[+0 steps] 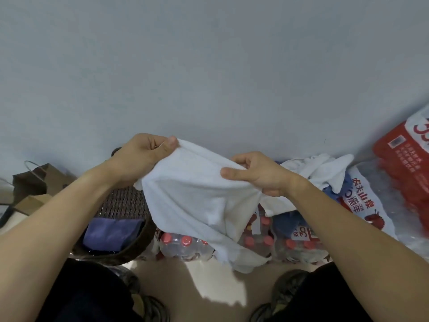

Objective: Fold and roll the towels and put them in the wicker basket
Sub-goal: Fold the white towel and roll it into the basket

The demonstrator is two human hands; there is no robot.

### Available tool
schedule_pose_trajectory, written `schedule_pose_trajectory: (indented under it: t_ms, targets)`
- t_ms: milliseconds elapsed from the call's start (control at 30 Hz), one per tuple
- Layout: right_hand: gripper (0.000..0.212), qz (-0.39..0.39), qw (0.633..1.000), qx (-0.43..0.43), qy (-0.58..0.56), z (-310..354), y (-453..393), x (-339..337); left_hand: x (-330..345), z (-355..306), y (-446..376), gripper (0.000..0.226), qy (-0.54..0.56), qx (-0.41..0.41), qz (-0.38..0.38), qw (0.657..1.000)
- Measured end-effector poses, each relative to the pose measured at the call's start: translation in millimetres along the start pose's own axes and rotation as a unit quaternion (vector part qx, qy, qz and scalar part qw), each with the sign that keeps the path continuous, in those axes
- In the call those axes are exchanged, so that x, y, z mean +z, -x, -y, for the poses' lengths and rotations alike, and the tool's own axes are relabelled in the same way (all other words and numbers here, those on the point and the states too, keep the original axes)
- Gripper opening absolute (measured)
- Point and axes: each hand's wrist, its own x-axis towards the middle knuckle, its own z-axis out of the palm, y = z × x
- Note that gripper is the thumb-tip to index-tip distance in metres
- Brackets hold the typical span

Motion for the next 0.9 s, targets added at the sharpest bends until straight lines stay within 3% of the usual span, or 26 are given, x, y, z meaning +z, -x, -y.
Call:
schedule_pose_trajectory:
  t_ms: [133,200,333,433,567,633,700,833,900]
  targets:
    - [0.018,-0.030,0.999,-0.031,-0.015,-1.5,-4.2,-4.9,2.6,0.3,-6.0,0.056,0.005,0.033,-0.065,0.997]
    - [0.015,-0.001,1.000,-0.014,-0.008,-3.9,-4.5,-3.6,3.3,-0.7,-9.1,0.053,0.032,0.055,-0.123,0.990]
    - [0.019,0.066,0.989,0.011,0.134,-24.9,-9.7,18.8,-1.6,-0.7,-14.9,0.045,0.087,0.066,-0.232,0.966]
    - [0.017,0.075,0.983,0.040,0.162,-46.9,-17.6,41.9,-6.5,0.6,-16.9,0.033,0.094,0.052,-0.285,0.953]
    - [0.045,-0.007,0.991,0.065,0.114,-63.7,-30.5,59.9,-7.8,-2.6,-12.2,0.023,0.053,0.055,-0.253,0.964]
    - [0.076,0.012,0.993,0.061,0.099,-65.2,-34.2,66.9,-1.8,-7.7,-10.7,0.022,0.074,0.071,-0.220,0.970]
    - [0.086,0.050,0.988,0.042,0.142,-67.8,-36.9,75.7,2.6,-15.8,-10.7,0.024,0.093,0.097,-0.219,0.966]
    - [0.040,0.085,0.978,0.061,0.181,-74.0,-39.1,83.0,-20.0,-24.1,-14.6,0.023,0.032,0.154,-0.359,0.920]
    - [0.032,0.110,0.975,0.091,0.169,-74.9,-38.9,77.5,-35.7,-17.7,-15.1,0.024,-0.016,0.136,-0.419,0.897]
